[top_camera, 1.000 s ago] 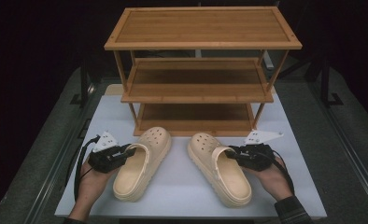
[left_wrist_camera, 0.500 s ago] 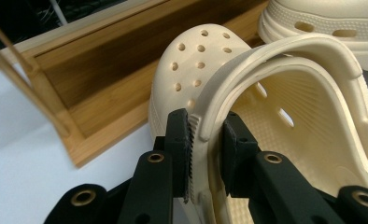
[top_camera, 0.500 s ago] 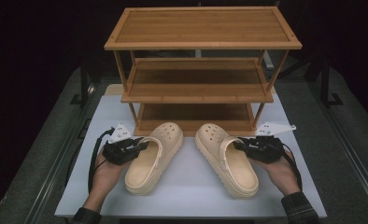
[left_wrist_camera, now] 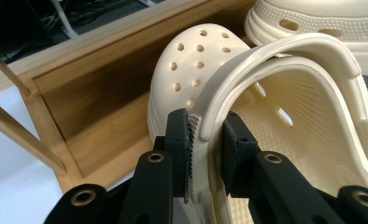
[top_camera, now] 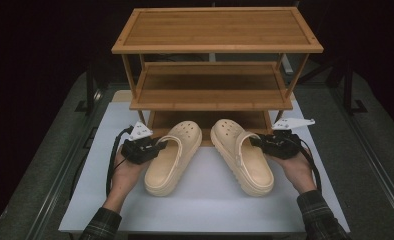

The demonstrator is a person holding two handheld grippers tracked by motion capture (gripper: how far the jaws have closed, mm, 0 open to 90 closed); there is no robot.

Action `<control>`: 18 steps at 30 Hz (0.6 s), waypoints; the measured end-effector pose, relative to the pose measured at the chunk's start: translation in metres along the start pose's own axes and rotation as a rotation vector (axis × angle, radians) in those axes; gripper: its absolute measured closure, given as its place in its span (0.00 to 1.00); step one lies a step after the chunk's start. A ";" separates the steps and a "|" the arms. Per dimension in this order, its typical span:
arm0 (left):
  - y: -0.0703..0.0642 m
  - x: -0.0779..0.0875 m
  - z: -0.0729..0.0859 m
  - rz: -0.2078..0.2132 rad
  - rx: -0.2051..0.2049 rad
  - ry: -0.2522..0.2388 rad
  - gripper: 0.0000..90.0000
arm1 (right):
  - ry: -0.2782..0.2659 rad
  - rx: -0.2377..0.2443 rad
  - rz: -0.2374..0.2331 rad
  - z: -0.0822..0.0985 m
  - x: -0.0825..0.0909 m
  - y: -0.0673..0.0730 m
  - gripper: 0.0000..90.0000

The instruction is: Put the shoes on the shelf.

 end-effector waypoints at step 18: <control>0.013 -0.050 -0.012 -0.073 0.025 -0.002 0.84 | -0.003 -0.009 0.110 -0.012 -0.044 -0.022 0.84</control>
Point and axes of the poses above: each handheld gripper's, and its own axes: x roughly backward along the jaws, z roughly out of its underside, y roughly to its left, the point moved 5 cm from there along -x, roughly forward along the jaws, and after that the axes turned 3 degrees about -y, right-handed, at the moved point
